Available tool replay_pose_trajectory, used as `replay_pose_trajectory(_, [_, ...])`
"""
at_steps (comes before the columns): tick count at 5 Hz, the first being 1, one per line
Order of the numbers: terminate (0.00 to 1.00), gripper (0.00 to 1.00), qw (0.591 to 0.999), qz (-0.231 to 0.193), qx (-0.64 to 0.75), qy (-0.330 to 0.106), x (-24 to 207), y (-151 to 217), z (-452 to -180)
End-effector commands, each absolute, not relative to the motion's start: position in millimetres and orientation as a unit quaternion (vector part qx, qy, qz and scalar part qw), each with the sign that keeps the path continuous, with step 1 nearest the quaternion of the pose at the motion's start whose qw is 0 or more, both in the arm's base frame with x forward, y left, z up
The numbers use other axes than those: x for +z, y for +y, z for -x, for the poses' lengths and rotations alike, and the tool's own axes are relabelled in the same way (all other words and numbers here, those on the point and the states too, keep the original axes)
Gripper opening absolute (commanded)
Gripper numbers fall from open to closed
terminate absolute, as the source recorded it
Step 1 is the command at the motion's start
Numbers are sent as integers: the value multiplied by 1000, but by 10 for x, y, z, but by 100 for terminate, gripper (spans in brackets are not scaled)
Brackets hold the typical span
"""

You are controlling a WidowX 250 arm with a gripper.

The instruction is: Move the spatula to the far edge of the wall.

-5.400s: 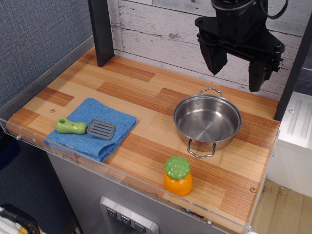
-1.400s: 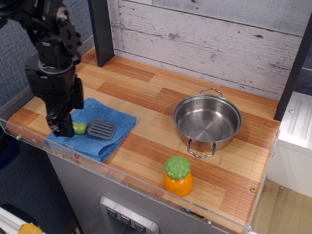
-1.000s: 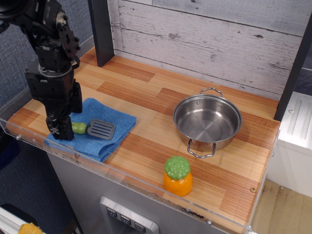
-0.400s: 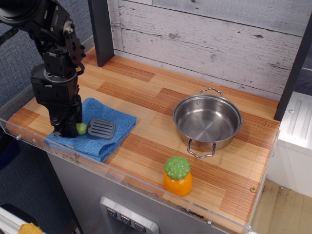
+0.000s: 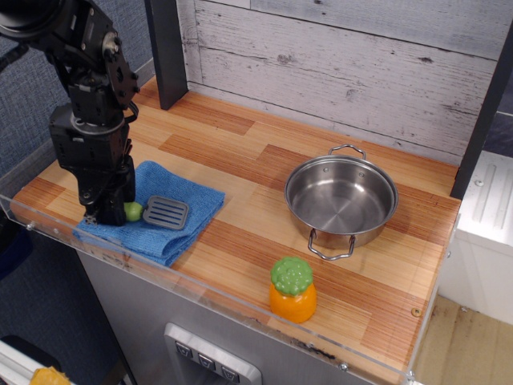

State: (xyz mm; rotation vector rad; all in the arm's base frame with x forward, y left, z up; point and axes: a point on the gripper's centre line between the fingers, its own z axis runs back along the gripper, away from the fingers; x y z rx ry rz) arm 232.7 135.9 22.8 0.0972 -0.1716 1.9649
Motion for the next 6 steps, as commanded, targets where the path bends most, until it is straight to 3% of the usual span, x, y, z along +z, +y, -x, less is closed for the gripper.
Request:
replay_pose_trajectory(1, [0, 0, 552, 5, 823, -135, 797, 1157, -2555])
replay_pose_trajectory(2, [0, 0, 557, 18, 817, -146, 940, 1141, -2621])
replay_pose_trajectory(4, [0, 0, 556, 47, 813, -166, 1076, 1005, -3182])
replay_pose_trajectory(6, [0, 0, 563, 37, 810, -161, 839, 874, -3530])
